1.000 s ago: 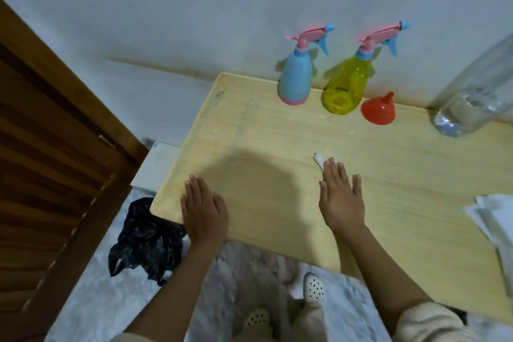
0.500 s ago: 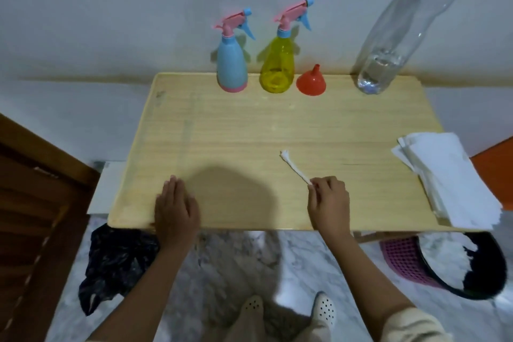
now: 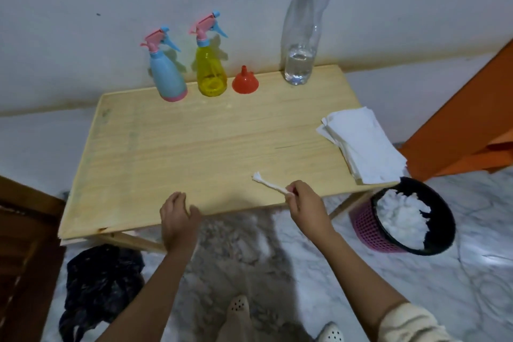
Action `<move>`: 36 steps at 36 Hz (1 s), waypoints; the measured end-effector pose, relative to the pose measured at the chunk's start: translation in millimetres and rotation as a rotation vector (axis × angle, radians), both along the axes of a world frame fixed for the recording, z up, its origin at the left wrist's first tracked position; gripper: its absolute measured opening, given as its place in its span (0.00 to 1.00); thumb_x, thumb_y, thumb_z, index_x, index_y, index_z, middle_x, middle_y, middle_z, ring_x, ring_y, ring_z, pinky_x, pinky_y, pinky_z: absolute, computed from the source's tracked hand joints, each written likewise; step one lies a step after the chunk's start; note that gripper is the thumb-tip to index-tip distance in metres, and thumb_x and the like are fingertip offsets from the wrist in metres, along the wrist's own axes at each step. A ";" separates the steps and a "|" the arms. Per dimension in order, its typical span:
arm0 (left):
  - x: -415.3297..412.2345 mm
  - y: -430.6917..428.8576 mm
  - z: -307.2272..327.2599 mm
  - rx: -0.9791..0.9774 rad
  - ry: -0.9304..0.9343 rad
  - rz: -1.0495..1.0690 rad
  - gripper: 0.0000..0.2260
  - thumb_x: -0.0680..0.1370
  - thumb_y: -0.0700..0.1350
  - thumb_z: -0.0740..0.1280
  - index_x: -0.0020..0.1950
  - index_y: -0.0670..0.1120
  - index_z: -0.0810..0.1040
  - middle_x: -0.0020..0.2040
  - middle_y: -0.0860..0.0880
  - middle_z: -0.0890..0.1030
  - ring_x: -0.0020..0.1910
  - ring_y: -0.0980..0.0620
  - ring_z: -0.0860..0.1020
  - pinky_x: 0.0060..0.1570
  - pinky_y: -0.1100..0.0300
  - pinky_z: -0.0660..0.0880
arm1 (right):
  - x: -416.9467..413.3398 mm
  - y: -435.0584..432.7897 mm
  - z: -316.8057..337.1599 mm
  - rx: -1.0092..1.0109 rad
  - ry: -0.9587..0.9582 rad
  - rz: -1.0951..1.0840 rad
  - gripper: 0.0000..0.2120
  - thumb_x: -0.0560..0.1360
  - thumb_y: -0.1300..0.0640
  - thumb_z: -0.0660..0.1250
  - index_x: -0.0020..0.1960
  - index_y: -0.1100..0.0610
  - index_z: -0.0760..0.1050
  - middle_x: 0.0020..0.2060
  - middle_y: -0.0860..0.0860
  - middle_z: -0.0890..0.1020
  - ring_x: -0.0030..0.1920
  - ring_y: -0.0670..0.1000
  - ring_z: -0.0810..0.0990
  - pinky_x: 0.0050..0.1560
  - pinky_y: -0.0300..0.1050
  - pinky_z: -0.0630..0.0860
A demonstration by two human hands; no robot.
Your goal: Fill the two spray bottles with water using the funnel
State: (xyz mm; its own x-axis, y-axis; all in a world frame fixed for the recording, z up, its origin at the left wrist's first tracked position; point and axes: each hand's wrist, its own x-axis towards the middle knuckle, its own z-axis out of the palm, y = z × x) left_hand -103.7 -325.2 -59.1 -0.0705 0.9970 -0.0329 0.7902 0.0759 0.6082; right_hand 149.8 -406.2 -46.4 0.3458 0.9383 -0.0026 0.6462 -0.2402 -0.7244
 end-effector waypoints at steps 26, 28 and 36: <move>454.5 -160.6 -20.9 -0.342 0.068 -1.158 0.13 0.78 0.46 0.63 0.61 0.45 0.74 0.59 0.48 0.75 0.58 0.49 0.74 0.51 0.64 0.66 | 338.2 -218.4 -6.9 -0.274 0.108 -0.579 0.04 0.70 0.67 0.61 0.40 0.61 0.74 0.42 0.54 0.73 0.42 0.54 0.73 0.45 0.48 0.72; 489.3 -151.5 -19.5 -0.344 0.104 -1.206 0.13 0.78 0.46 0.63 0.61 0.44 0.74 0.58 0.47 0.75 0.58 0.49 0.74 0.50 0.64 0.66 | 364.4 -215.4 -8.0 -0.293 0.121 -0.649 0.06 0.68 0.68 0.60 0.41 0.64 0.75 0.42 0.54 0.73 0.42 0.55 0.73 0.45 0.48 0.73; 599.5 -102.9 -11.1 -0.340 0.187 -1.339 0.01 0.78 0.41 0.62 0.46 0.44 0.72 0.50 0.42 0.75 0.50 0.43 0.75 0.50 0.54 0.71 | 450.7 -185.9 -13.5 -0.333 0.155 -0.729 0.06 0.70 0.68 0.61 0.42 0.59 0.73 0.43 0.51 0.70 0.42 0.53 0.72 0.42 0.43 0.69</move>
